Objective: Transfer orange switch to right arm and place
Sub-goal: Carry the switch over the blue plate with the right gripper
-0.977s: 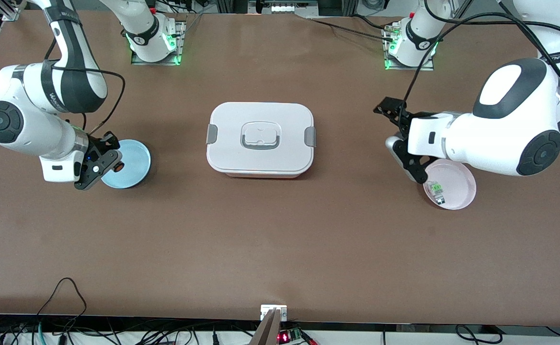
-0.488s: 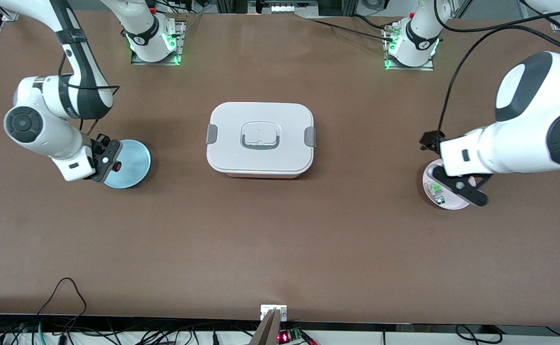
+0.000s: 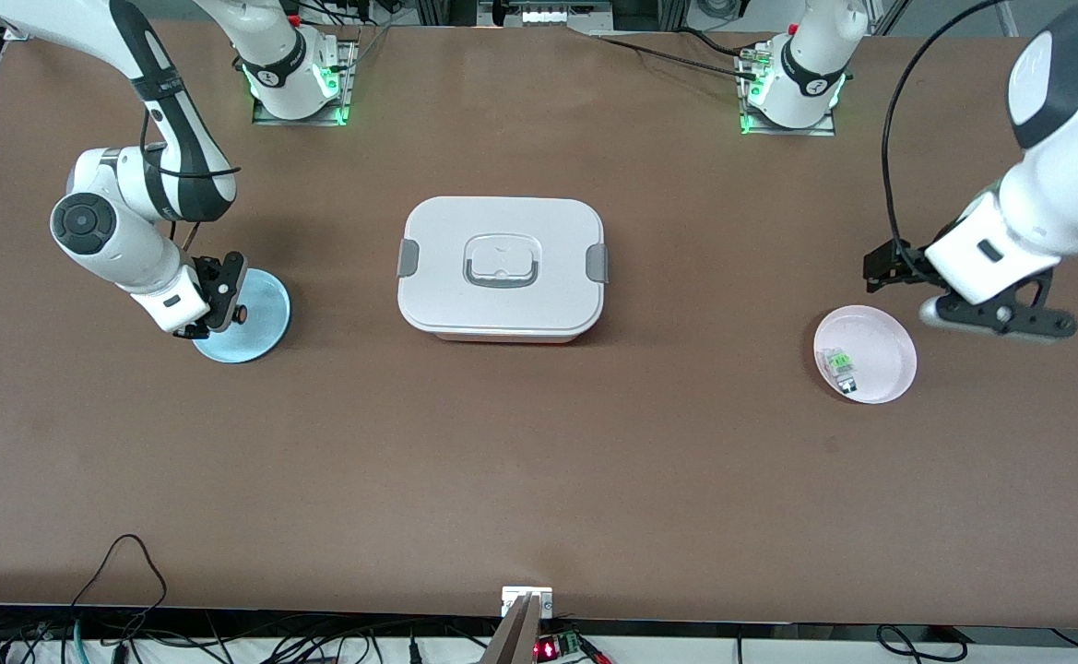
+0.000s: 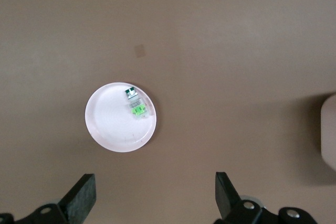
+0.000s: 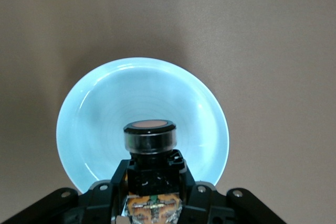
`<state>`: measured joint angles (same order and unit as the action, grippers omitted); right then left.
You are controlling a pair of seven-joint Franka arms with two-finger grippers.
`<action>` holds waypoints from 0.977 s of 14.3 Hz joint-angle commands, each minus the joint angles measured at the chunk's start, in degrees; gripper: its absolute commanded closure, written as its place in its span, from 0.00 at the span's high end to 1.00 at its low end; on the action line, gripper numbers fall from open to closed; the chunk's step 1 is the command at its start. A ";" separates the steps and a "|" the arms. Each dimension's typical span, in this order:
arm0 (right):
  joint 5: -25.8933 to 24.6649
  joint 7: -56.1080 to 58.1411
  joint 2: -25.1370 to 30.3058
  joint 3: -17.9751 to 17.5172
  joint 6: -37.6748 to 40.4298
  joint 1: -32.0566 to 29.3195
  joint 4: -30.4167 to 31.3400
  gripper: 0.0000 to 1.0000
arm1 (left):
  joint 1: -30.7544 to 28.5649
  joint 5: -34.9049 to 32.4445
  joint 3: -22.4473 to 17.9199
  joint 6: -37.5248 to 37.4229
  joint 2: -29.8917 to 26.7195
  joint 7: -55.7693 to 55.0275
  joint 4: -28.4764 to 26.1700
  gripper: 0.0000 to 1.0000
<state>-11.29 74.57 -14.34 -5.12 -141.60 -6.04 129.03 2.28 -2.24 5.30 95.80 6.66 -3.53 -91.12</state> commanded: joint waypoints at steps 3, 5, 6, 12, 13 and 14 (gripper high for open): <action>-0.75 3.03 -1.92 0.81 -4.12 -0.99 1.05 0.22 | -0.08 0.22 -0.99 -0.60 -5.96 9.03 -2.59 1.00; -0.75 3.73 -3.50 1.16 -7.79 -1.78 2.10 0.23 | -0.70 0.40 -1.17 -1.40 -5.86 9.00 -2.04 1.00; -0.75 3.74 -4.64 1.16 -9.90 -2.05 2.71 0.23 | -0.79 0.66 -1.26 -2.71 -5.86 7.24 -2.04 1.00; 0.13 2.86 -6.58 1.07 -12.65 -2.14 4.21 0.23 | -2.29 1.01 -0.21 -5.10 -6.04 6.96 -1.78 1.00; 0.22 2.86 -6.58 1.16 -12.74 -2.14 4.56 0.24 | -1.94 1.01 -0.03 -5.01 -5.87 6.96 -1.26 1.00; 0.22 2.86 -6.49 1.08 -12.74 -2.14 4.83 0.27 | -1.58 1.01 -0.03 -5.09 -5.69 6.96 -0.12 1.00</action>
<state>-11.26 77.33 -21.60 -3.61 -153.18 -7.51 132.23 0.38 -2.10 4.85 91.50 0.79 2.94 -93.48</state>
